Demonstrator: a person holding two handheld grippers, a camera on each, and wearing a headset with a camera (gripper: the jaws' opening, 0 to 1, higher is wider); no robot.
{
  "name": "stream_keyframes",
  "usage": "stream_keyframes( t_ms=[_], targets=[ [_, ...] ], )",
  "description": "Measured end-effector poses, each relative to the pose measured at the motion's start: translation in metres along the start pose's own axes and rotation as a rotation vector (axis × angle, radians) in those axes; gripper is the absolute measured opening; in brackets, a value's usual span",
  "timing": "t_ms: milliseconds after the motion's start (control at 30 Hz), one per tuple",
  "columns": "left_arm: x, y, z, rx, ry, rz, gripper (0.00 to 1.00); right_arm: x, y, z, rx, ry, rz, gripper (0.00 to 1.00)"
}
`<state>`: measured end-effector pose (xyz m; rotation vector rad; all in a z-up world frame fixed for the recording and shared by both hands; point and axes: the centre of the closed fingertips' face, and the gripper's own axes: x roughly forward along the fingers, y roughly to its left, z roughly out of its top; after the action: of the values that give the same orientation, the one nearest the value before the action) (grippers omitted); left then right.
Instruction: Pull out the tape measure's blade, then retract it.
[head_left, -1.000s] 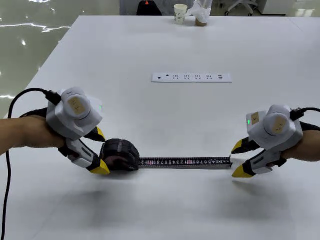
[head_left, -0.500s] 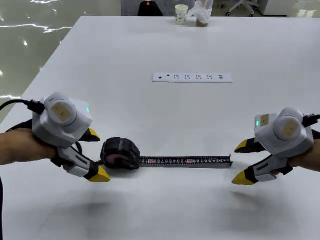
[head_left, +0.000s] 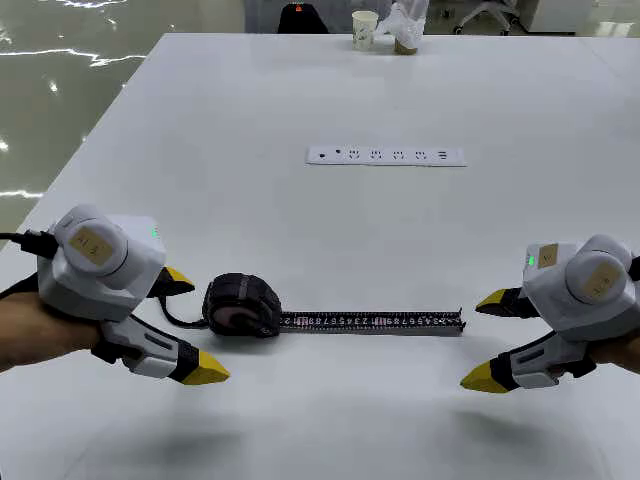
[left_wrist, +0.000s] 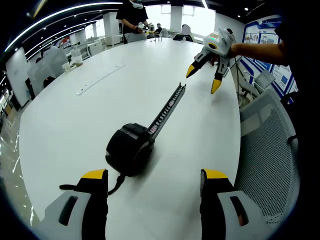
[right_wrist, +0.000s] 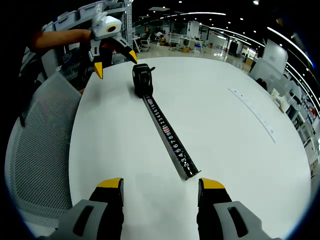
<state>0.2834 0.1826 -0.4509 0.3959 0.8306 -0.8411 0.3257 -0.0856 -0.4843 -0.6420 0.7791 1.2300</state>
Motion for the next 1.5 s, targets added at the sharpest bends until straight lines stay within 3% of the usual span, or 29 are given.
stream_keyframes(
  t_ms=[300, 667, 1500],
  targets=[
    [-0.005, -0.014, -0.009, -0.072, -0.04, 0.025, 0.75, -0.003, 0.016, 0.003, 0.053, -0.036, -0.03, 0.64],
    [-0.008, -0.028, -0.012, -0.156, -0.104, 0.069, 0.77, -0.006, 0.027, 0.009, 0.129, -0.106, -0.088, 0.71],
    [-0.024, -0.048, 0.001, -0.264, -0.217, 0.17, 0.84, -0.018, 0.054, 0.022, 0.252, -0.215, -0.174, 0.8]
  ],
)
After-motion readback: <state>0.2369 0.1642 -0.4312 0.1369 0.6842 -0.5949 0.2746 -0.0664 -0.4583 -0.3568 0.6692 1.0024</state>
